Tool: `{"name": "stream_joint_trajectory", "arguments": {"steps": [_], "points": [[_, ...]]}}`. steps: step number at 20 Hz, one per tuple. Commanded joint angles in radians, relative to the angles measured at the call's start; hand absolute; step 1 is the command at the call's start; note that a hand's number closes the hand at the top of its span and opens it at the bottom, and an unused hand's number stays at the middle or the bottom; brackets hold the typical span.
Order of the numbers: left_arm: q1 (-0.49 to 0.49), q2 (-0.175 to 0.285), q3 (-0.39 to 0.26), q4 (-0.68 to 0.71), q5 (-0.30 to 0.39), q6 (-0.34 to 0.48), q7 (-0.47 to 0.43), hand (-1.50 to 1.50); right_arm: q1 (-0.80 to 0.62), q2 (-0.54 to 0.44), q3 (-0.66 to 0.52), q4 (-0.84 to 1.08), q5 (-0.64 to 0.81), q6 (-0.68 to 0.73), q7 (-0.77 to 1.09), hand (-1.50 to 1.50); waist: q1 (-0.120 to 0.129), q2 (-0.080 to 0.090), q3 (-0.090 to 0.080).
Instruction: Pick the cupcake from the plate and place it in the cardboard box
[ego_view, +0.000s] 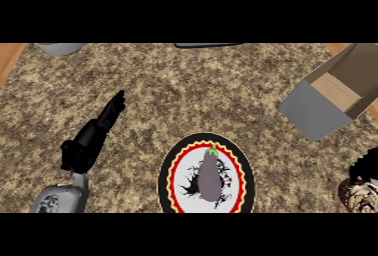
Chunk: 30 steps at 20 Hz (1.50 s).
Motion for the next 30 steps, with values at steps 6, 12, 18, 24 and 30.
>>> {"name": "stream_joint_trajectory", "arguments": {"steps": [6,12,18,24,30], "points": [[0.018,0.032,0.023,-0.022,0.02,-0.026,0.005,0.0,0.161,-0.213,-0.426,0.141,-0.528,0.251,-0.44,1.5,-0.002,0.0,-0.002],[0.015,-0.01,-0.032,-0.046,0.002,-0.025,0.005,0.0,0.238,-0.286,-0.599,0.289,-0.664,0.439,-0.467,1.5,0.054,0.01,-0.002],[-0.025,-0.03,-0.058,-0.016,-0.012,-0.035,0.021,0.0,0.172,-0.316,-0.614,0.295,-0.703,0.465,-0.292,1.5,0.077,0.013,-0.003],[-0.007,0.005,-0.042,-0.031,0.007,-0.077,0.001,0.0,0.053,-0.4,-0.565,0.398,-0.745,0.545,-0.251,1.5,0.099,0.017,-0.002],[-0.034,-0.054,-0.079,-0.005,-0.049,-0.013,0.002,0.0,-0.189,-0.38,-0.392,0.387,-0.749,0.509,-0.057,1.5,0.117,0.021,-0.003]]}}
